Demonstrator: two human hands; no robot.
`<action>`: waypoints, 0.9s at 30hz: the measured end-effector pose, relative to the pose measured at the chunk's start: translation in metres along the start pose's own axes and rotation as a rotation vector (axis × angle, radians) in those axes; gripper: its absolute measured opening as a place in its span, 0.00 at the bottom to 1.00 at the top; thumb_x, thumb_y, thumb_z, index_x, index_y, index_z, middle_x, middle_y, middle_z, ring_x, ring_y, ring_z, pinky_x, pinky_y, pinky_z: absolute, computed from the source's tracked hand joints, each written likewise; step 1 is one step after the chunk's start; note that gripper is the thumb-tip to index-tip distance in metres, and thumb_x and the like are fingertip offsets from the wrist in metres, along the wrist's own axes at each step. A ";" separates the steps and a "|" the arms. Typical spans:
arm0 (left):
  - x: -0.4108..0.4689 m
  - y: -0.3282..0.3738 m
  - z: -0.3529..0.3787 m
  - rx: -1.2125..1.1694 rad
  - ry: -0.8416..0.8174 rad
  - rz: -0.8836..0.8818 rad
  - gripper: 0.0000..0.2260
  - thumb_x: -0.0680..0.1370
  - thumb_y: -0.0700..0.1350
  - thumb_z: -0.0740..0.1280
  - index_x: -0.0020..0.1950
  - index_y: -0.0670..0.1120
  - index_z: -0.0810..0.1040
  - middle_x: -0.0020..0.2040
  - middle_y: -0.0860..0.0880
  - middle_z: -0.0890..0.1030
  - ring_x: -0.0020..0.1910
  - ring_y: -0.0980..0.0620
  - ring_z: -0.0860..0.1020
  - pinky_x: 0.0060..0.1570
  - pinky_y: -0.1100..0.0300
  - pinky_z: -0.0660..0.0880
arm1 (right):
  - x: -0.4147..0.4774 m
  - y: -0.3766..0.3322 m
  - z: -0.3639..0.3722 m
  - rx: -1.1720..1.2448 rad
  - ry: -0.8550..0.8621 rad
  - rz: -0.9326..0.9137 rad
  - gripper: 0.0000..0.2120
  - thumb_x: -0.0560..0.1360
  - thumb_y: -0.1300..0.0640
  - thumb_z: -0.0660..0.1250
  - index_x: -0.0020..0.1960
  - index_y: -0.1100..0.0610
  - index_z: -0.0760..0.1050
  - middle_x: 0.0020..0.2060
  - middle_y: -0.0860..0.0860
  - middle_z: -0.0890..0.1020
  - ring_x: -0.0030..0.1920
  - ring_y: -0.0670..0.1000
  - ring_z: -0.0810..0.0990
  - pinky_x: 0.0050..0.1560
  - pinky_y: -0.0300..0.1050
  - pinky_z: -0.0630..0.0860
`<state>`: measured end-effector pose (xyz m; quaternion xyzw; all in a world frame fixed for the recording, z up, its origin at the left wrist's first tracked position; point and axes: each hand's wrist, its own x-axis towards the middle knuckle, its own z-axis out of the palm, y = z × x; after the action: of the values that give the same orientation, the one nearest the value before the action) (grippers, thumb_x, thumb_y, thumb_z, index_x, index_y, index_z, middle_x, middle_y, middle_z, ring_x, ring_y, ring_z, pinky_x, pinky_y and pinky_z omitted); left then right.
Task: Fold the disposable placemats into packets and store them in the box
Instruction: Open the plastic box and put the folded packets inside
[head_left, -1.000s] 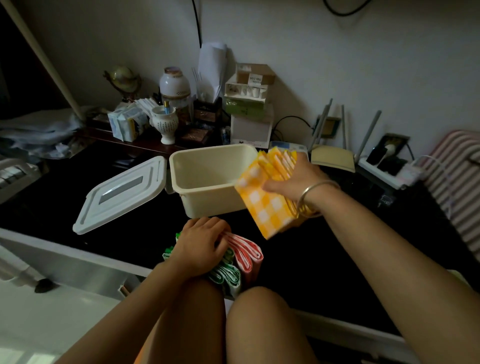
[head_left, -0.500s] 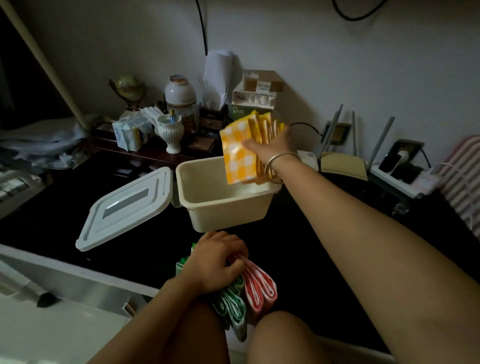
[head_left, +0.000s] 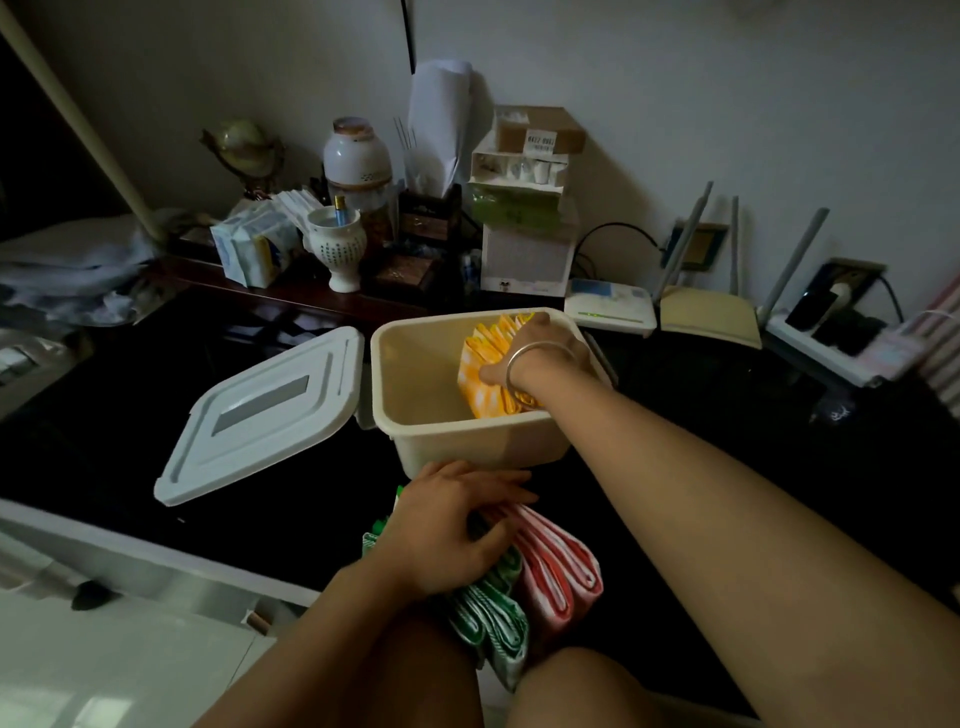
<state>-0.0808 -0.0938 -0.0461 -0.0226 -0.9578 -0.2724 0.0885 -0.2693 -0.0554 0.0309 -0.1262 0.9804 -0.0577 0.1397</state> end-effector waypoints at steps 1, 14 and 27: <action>0.000 0.000 0.001 0.004 -0.003 0.004 0.19 0.74 0.60 0.58 0.62 0.63 0.78 0.66 0.68 0.73 0.65 0.63 0.70 0.66 0.59 0.64 | 0.000 -0.001 0.003 -0.030 -0.003 0.008 0.54 0.65 0.34 0.71 0.77 0.59 0.48 0.71 0.59 0.65 0.67 0.62 0.70 0.61 0.56 0.71; 0.001 0.029 -0.032 -0.008 0.680 0.090 0.09 0.77 0.43 0.61 0.44 0.44 0.81 0.44 0.51 0.80 0.43 0.53 0.78 0.41 0.56 0.75 | -0.006 0.018 0.033 0.027 -0.043 0.026 0.57 0.63 0.36 0.74 0.76 0.61 0.46 0.69 0.60 0.66 0.67 0.62 0.69 0.62 0.57 0.70; 0.140 -0.017 -0.019 -0.693 0.297 -1.015 0.24 0.76 0.53 0.70 0.63 0.37 0.75 0.58 0.39 0.79 0.56 0.40 0.79 0.59 0.48 0.77 | 0.003 0.046 -0.005 0.100 -0.020 -0.276 0.31 0.76 0.48 0.62 0.75 0.57 0.58 0.66 0.59 0.72 0.62 0.59 0.73 0.59 0.49 0.73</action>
<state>-0.2173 -0.1191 -0.0131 0.4451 -0.6830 -0.5752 0.0677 -0.2842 -0.0116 0.0284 -0.2534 0.9482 -0.1238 0.1464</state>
